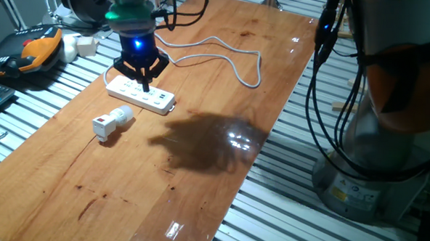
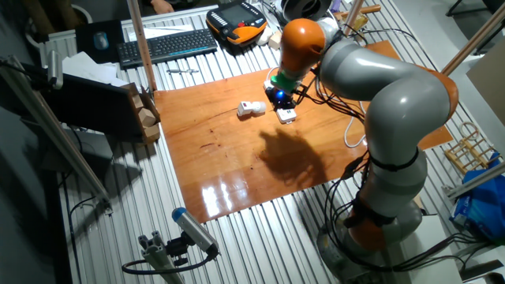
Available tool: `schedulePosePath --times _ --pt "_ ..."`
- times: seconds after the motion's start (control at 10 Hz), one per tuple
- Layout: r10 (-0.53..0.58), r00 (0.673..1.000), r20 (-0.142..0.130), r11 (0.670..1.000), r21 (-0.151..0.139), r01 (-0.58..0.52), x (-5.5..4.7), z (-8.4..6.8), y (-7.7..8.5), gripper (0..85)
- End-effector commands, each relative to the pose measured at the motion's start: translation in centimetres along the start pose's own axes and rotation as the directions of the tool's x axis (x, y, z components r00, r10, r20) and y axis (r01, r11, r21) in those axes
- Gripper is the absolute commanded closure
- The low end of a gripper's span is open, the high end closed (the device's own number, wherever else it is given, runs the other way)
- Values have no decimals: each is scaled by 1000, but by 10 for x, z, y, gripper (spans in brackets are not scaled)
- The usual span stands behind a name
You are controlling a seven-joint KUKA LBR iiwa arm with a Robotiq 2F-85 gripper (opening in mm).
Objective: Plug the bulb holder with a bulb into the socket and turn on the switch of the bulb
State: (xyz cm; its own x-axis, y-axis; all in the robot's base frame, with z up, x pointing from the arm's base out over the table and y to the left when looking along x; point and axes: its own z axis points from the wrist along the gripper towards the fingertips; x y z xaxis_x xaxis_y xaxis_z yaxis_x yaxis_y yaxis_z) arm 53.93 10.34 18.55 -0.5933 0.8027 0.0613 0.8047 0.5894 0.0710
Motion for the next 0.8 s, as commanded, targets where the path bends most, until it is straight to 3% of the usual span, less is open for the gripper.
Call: schedulePosePath --times 0.0,0.2,0.4,0.7 --pt "27 999 -32 1000 -12 -28 0 0 0 850" --pt "104 994 -18 994 -13 -104 0 1 5 850" --pt "151 988 -38 988 -24 -152 1 5 11 850" --pt "231 973 -1 972 -31 -231 11 23 31 850"
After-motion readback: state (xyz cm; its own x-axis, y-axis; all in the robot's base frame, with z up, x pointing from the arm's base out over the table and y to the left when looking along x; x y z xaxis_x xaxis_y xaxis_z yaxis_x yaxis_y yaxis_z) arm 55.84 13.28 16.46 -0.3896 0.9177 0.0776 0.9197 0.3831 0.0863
